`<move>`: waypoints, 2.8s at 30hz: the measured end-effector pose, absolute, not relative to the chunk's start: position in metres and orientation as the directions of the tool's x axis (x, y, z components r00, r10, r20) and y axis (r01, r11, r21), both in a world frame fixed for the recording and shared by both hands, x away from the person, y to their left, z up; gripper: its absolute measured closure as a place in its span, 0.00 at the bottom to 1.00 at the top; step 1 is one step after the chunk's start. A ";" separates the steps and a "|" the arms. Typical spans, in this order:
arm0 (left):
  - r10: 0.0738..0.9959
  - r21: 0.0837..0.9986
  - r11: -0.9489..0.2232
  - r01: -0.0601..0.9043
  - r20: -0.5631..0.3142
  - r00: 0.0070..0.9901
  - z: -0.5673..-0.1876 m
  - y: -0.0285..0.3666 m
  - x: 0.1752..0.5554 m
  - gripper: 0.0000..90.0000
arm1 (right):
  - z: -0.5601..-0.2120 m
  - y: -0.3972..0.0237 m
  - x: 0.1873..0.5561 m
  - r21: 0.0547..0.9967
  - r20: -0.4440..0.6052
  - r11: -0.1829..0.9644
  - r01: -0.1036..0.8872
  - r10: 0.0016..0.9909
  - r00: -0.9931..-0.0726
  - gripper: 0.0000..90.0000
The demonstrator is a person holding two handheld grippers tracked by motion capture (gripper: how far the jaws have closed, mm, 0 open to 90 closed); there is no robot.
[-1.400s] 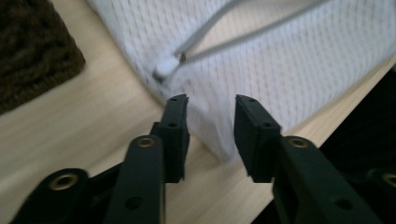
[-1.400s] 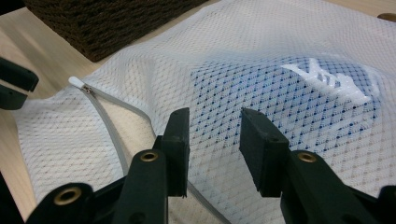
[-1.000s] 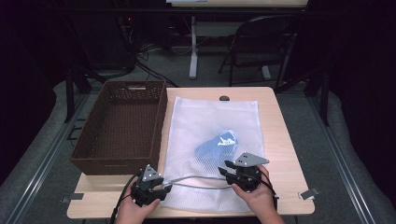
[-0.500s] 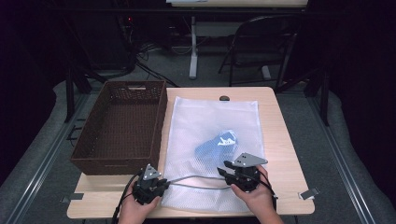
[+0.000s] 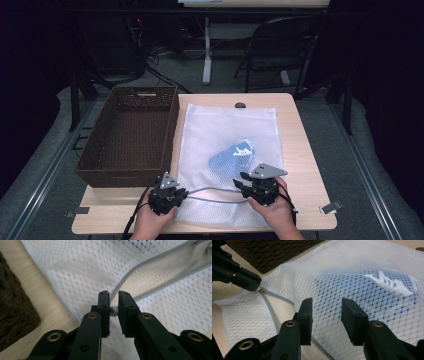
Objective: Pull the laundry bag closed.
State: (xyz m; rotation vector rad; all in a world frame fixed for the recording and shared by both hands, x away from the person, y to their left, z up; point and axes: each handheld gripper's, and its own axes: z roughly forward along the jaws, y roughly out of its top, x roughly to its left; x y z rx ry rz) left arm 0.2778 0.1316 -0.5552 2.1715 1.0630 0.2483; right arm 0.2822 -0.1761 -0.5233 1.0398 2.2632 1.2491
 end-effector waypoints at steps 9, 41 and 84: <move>0.727 0.664 -0.422 0.618 -0.160 0.668 -0.559 0.124 0.280 0.81 | -0.523 -0.178 0.282 0.836 0.042 0.339 0.431 0.744 -0.666 0.69; 0.833 0.641 -0.370 0.673 -0.092 0.546 -0.572 0.145 0.292 0.58 | -0.524 -0.176 0.281 0.839 0.020 0.354 0.414 0.740 -0.673 0.68; 0.760 0.695 -0.412 0.589 -0.095 0.644 -0.555 0.133 0.291 0.97 | -0.522 -0.148 0.278 0.816 0.013 0.427 0.389 0.659 -0.752 0.66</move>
